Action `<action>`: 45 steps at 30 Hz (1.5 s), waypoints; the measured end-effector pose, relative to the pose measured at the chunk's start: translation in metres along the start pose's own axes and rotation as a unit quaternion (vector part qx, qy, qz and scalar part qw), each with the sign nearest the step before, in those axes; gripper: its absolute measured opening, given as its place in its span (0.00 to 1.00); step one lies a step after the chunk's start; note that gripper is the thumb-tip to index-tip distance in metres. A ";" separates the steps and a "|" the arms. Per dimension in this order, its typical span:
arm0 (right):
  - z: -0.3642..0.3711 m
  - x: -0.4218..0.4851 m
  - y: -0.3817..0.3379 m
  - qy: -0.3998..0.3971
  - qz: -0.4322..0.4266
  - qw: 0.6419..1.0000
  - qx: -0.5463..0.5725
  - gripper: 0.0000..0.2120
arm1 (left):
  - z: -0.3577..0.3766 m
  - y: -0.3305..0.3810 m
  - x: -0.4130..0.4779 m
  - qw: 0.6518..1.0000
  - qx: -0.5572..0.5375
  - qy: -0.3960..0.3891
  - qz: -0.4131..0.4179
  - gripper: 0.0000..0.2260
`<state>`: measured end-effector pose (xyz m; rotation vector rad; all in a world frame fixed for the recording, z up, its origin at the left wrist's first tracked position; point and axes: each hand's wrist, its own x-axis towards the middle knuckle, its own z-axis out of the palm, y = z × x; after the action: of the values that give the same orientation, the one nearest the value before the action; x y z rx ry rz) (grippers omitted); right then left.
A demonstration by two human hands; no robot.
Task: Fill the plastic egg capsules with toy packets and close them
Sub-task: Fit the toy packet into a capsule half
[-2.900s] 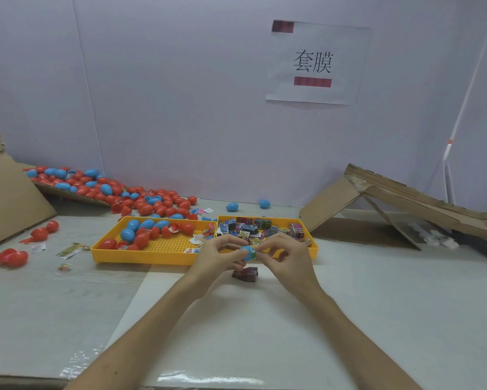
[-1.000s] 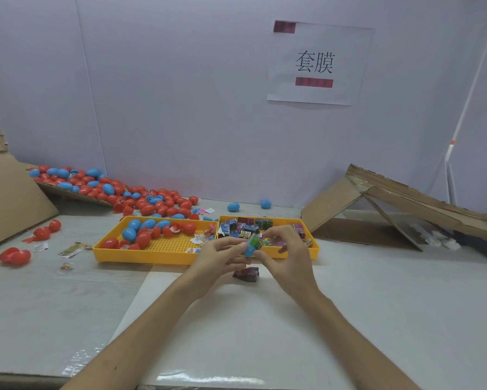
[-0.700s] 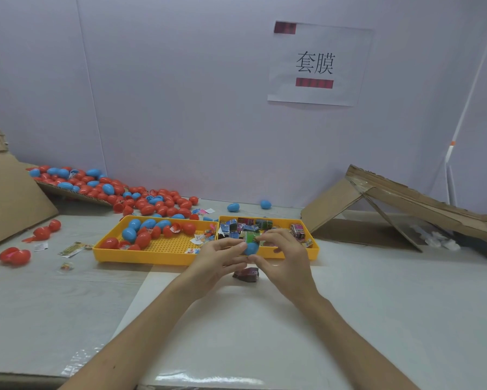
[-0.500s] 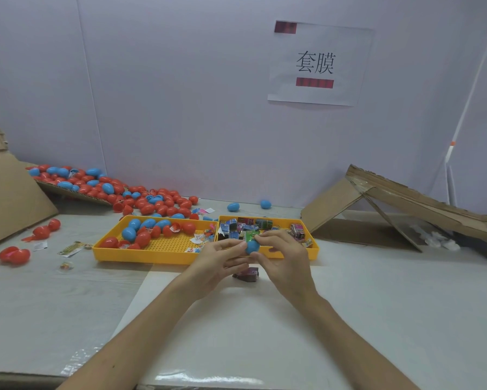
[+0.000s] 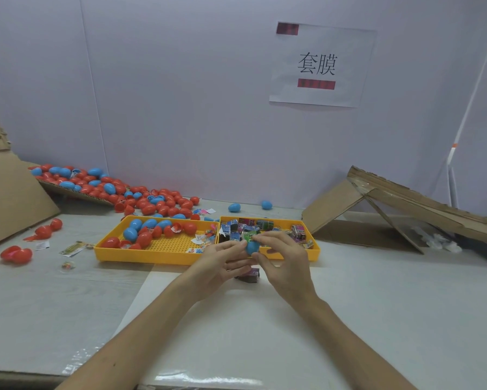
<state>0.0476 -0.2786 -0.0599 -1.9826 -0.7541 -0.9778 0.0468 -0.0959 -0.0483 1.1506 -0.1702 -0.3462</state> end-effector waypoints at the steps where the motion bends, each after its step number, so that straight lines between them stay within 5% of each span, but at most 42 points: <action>1: 0.001 0.000 -0.001 0.001 0.011 1.000 0.013 0.22 | 0.000 0.000 0.000 1.000 -0.006 0.000 -0.001 0.21; 4: 0.001 0.001 -0.002 0.005 0.044 0.998 0.036 0.26 | -0.001 0.001 0.000 1.000 -0.027 -0.006 -0.007 0.21; 11: 0.001 -0.001 0.000 0.018 0.024 1.000 0.001 0.17 | -0.001 0.002 -0.003 0.999 -0.043 -0.023 -0.015 0.10; 26: 0.002 -0.001 -0.003 -0.001 0.007 1.000 0.028 0.22 | 0.001 0.003 -0.004 0.998 -0.046 -0.027 -0.024 0.19; 32: 0.001 0.000 -0.001 -0.018 -0.011 1.000 -0.004 0.20 | 0.001 0.001 -0.004 0.999 -0.016 -0.034 -0.023 0.15; 41: -0.001 -0.001 0.003 0.003 0.009 1.000 0.020 0.19 | 0.001 0.000 -0.004 0.998 0.017 -0.043 -0.034 0.17; 45: 0.001 0.000 -0.001 0.006 0.072 0.996 0.056 0.27 | 0.002 0.001 -0.005 0.998 -0.003 -0.050 -0.033 0.19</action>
<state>0.0469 -0.2772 -0.0595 -1.9045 -0.6360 -0.8428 0.0423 -0.0953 -0.0465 1.1359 -0.2192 -0.4637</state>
